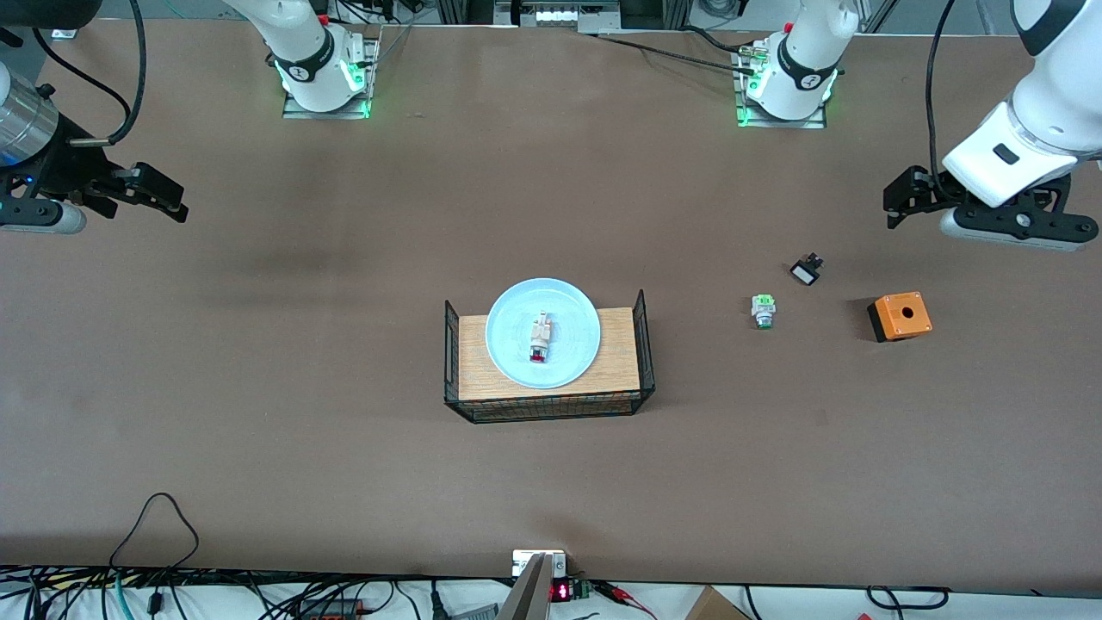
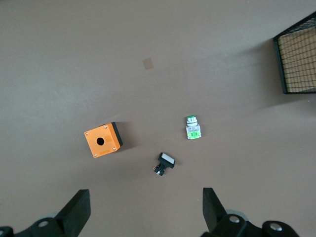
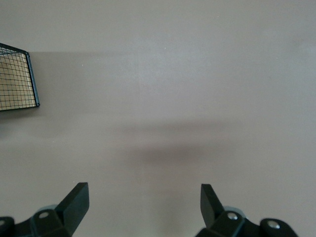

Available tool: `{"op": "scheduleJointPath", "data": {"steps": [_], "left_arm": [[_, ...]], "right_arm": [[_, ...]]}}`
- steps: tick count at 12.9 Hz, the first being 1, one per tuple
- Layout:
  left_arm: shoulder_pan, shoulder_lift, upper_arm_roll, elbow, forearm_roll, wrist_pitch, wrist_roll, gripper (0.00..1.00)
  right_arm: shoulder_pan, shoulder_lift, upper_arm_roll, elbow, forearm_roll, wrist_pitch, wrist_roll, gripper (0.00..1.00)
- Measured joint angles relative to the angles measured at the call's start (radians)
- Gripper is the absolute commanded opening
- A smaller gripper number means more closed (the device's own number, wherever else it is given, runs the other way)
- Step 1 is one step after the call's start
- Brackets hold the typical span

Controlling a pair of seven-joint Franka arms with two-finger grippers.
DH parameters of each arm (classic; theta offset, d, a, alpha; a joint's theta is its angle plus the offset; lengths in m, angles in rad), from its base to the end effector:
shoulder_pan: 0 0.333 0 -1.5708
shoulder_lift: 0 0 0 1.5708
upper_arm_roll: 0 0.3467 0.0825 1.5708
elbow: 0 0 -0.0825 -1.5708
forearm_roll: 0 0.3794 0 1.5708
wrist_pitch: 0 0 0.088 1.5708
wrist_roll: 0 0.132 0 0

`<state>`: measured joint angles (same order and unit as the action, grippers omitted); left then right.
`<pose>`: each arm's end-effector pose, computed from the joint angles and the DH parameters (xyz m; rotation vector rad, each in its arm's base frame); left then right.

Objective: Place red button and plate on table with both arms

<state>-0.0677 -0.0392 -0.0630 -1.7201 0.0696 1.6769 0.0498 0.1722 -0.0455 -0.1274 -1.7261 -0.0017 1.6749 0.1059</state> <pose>0.5389 -0.0629 0.5909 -3.0563 0.2881 0.0018 0.5397 0.0226 0.5908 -3.1365 0.0953 0.0100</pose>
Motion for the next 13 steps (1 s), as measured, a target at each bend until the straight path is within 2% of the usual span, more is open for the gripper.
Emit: {"op": "scheduleJointPath", "data": {"steps": [3,6,8,11,13], "left_arm": [[-0.031,0.032,-0.047,0.074,-0.054,-0.025,-0.06,1.0],[-0.043,0.106,-0.147,0.19,-0.062,-0.079,-0.252,1.0],[-0.055,0.154,-0.208,0.234,-0.063,-0.087,-0.352,1.0],[-0.128,0.227,-0.236,0.278,-0.064,-0.082,-0.405,1.0],[-0.193,0.289,-0.238,0.318,-0.064,-0.033,-0.434,1.0]], "right_arm": [[0.0,0.0,0.0,0.0,0.0,-0.001,0.001,1.0],[0.0,0.0,0.0,0.001,0.0,0.003,0.001,1.0],[0.0,0.0,0.0,0.001,0.0,0.003,0.001,1.0],[0.001,0.0,0.001,0.001,0.0,0.002,0.001,1.0],[0.001,0.001,0.001,0.001,0.0,0.002,0.001,1.0]]}}
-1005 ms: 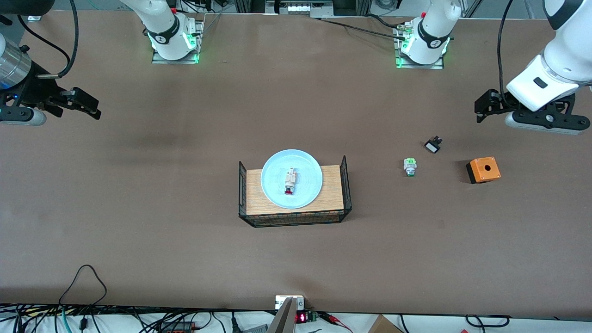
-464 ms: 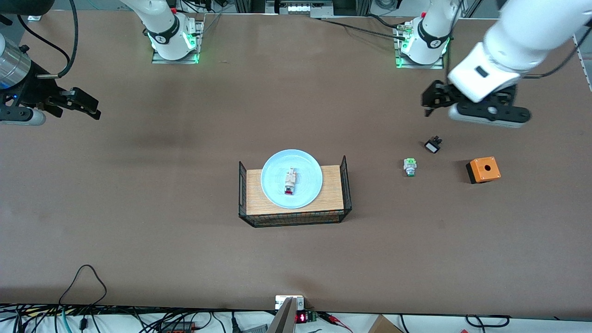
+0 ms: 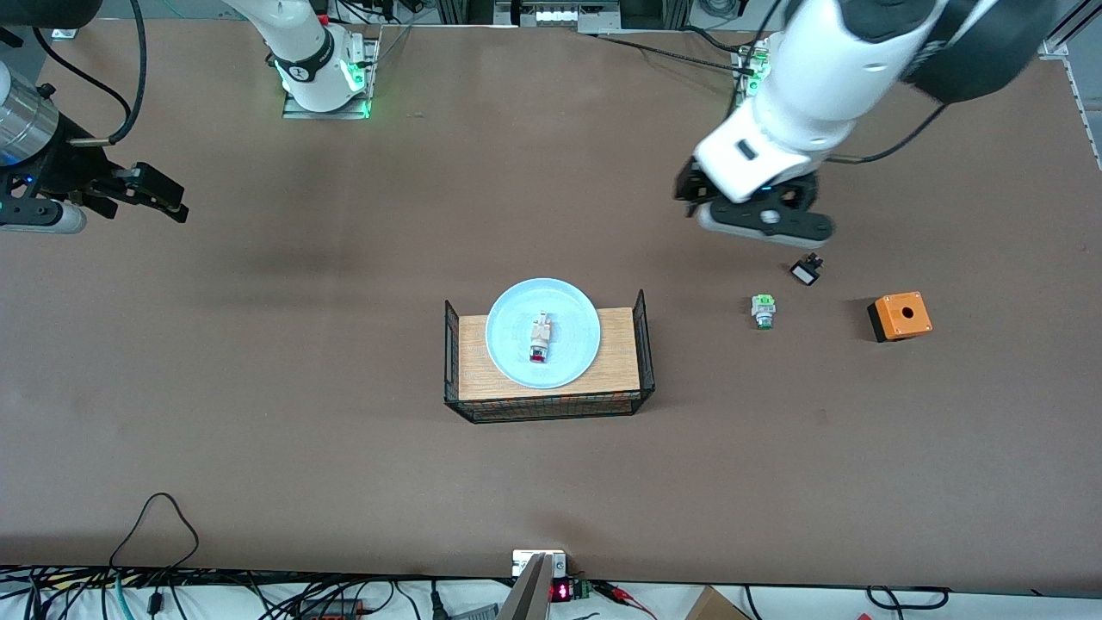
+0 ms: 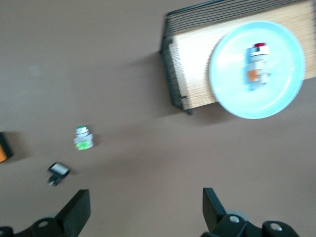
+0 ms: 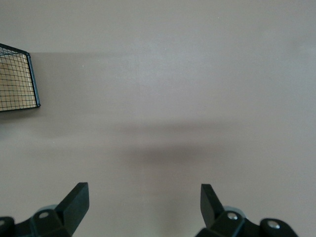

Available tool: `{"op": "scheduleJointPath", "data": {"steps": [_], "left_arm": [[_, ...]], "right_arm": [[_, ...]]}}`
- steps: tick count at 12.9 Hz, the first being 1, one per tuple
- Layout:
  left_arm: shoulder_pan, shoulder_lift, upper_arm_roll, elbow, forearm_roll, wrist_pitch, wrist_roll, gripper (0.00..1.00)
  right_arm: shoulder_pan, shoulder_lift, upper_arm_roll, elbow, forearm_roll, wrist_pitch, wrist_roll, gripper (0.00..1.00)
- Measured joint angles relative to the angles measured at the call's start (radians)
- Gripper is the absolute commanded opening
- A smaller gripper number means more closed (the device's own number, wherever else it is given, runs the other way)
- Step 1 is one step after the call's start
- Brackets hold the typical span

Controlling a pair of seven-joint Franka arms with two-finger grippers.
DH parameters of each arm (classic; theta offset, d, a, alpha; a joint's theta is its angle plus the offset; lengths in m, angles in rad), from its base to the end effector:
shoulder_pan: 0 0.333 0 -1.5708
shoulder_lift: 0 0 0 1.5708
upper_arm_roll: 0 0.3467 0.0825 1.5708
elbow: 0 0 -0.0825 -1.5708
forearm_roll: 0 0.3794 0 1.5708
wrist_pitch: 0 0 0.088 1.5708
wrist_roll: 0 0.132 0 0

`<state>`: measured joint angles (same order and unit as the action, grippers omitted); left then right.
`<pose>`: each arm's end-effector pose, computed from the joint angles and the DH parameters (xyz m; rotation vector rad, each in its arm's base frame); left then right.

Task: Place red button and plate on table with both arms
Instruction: 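Reach the left gripper to the red button on the plate and grasp it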

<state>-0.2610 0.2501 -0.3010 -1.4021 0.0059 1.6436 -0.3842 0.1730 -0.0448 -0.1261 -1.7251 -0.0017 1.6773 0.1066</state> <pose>0.5499 -0.3179 0.5733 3.0690 -0.2604 -0.0440 0.5402 0.0238 0.5911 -3.1365 0.0932 0.0057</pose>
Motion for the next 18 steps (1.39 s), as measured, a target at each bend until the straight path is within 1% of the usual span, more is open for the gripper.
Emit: {"op": "scheduleJointPath", "data": {"steps": [5,8,10,12,15,18], "left_arm": [[-0.106,0.167,0.002,0.02,0.014,0.303,-0.192,1.0],[-0.166,0.268,0.003,0.043,0.145,0.434,-0.238,1.0],[-0.211,0.349,0.01,0.108,0.204,0.459,-0.278,1.0],[-0.236,0.417,0.015,0.158,0.271,0.481,-0.338,1.0],[-0.252,0.485,0.018,0.179,0.309,0.559,-0.434,1.0],[-0.266,0.511,0.023,0.183,0.311,0.583,-0.452,1.0]], "right_arm": [[0.0,0.011,0.0,-0.001,0.0,0.0,-0.004,1.0],[-0.002,0.018,-0.003,-0.001,0.0,-0.001,-0.061,1.0],[-0.005,0.024,-0.006,-0.001,0.0,-0.001,-0.081,1.0],[-0.007,0.026,-0.007,-0.001,0.0,-0.001,-0.083,1.0],[-0.009,0.025,-0.007,-0.001,0.0,-0.001,-0.084,1.0],[-0.012,0.023,-0.007,0.0,0.0,-0.001,-0.084,1.0]]}}
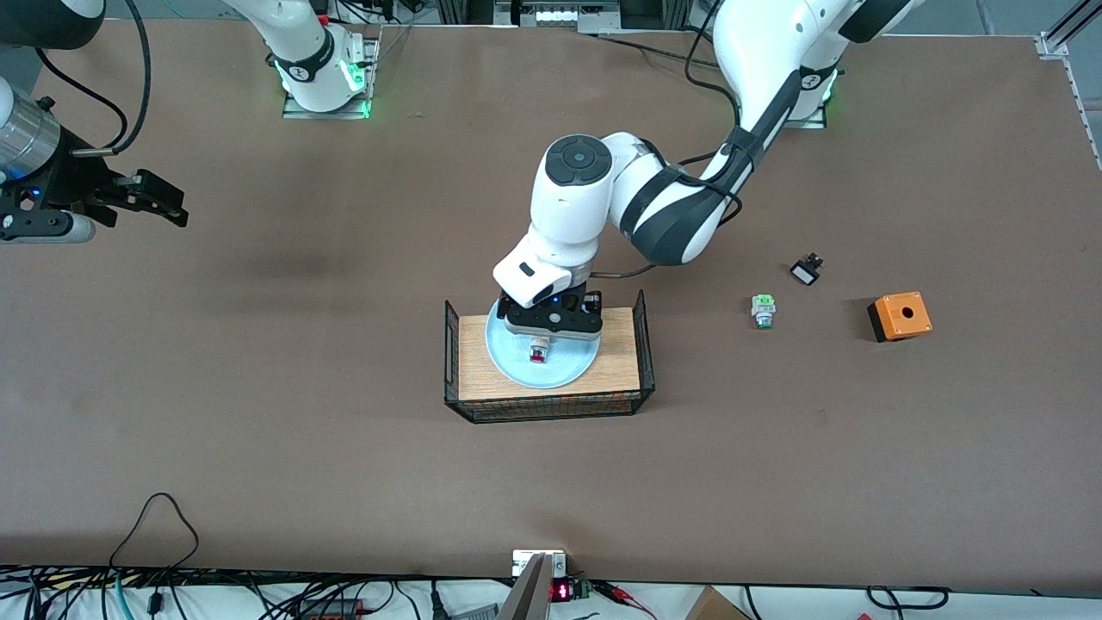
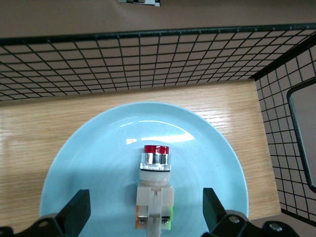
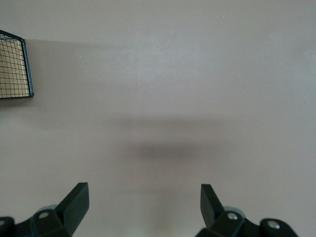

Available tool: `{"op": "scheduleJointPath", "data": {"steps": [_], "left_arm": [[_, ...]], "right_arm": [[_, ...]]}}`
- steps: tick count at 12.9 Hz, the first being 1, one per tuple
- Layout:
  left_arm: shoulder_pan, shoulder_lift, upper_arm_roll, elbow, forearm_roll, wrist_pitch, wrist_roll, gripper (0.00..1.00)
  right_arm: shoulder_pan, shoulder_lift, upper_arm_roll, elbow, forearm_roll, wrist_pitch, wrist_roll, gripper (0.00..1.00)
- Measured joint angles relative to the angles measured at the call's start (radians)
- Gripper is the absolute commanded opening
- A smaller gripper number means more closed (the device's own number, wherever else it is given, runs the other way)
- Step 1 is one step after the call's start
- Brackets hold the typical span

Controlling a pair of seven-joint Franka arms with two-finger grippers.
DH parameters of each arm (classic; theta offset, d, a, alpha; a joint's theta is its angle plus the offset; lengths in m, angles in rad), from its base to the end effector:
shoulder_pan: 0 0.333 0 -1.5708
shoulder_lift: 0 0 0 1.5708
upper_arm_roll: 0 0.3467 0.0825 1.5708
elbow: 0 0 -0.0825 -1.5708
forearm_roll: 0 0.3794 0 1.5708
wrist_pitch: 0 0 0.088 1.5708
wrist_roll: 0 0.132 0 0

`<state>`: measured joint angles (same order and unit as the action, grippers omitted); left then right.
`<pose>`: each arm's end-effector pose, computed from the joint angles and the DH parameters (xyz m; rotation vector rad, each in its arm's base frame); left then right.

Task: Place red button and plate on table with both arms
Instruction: 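Reach the left gripper to the red button on the plate and grasp it, then lift the red button with the left gripper while the right gripper reaches the plate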

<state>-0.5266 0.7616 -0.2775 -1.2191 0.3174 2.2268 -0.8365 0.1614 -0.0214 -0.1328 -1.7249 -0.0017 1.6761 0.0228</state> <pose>0.6088 -0.5162 0.3592 2.9835 -0.0407 0.3863 0.5462 0.0147 0.5785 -3.1408 -0.0095 0.0434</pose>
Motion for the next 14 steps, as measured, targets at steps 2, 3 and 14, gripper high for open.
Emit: {"op": "scheduleJointPath", "data": {"steps": [2,3,14], "left_arm": [[-0.021,0.009,0.008,0.0,0.028,0.001,-0.003,1.0],[-0.031,0.013,0.012,0.0,0.042,0.001,-0.006,0.84],[-0.04,0.016,0.018,0.035,0.05,-0.008,-0.008,0.21]], "right_arm": [[0.0,0.0,0.0,0.0,0.0,0.0,0.0,1.0],[0.0,0.0,0.0,0.0,0.0,0.0,0.0,1.0],[0.015,0.0,0.009,0.005,0.0,-0.001,-0.01,1.0]]}}
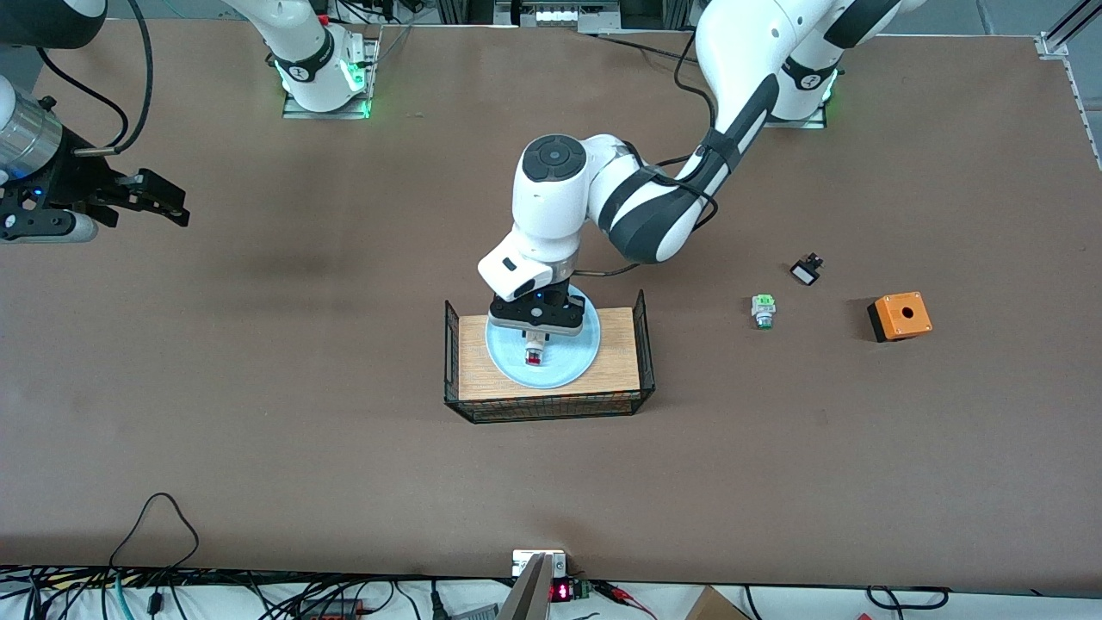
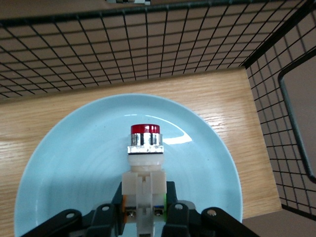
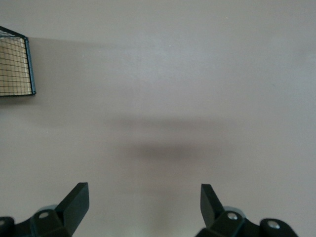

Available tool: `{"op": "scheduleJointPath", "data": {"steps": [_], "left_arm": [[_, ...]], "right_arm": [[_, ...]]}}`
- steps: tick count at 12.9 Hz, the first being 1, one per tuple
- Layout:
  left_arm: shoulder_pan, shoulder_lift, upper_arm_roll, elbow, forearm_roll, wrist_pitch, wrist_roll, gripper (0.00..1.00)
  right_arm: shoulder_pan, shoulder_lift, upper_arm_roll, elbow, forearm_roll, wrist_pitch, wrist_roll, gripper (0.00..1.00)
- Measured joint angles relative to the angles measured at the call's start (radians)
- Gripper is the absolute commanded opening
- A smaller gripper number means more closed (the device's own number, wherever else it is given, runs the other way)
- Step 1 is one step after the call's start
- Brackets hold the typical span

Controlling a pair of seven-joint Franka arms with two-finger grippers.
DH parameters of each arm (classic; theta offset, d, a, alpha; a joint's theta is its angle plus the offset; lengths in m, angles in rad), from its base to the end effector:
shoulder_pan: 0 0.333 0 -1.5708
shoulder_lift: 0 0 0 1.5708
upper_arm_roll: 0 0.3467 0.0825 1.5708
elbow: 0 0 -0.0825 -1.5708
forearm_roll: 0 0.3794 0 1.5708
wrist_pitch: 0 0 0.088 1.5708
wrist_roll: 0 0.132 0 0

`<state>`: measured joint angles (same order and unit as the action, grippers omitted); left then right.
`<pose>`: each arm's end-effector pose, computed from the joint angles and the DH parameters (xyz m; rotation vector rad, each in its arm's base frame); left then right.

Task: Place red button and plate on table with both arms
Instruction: 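Lift the red button with the left gripper while the right gripper reaches the plate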

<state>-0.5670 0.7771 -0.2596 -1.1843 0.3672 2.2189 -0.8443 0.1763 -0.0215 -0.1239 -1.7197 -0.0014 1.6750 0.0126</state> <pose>0.6025 -0.5326 0.3619 3.0005 -0.0982 0.4550 0.5461 0.0278 0.5809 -3.1402 -0.0628 0.0367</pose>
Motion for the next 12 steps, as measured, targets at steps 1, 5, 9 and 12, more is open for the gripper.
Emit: {"op": "scheduleJointPath", "data": {"steps": [1,5,9,12], "left_arm": [[0.002,-0.018,0.0,0.013,0.0,-0.034,0.0,0.21],[0.023,-0.145,0.002,0.03,0.0,-0.301,0.001,0.2],[0.152,-0.237,0.008,0.029,-0.045,-0.493,0.167,0.21],[0.321,-0.249,0.009,0.011,-0.095,-0.574,0.401,0.22]], "right_arm": [[0.02,-0.001,0.003,0.003,0.0,0.0,0.0,1.0],[0.112,-0.003,0.009,0.015,0.001,0.0,0.0,1.0],[0.26,0.001,0.013,0.021,0.004,0.001,0.007,1.0],[0.373,0.03,0.015,0.021,0.004,0.032,0.008,1.0]]}}
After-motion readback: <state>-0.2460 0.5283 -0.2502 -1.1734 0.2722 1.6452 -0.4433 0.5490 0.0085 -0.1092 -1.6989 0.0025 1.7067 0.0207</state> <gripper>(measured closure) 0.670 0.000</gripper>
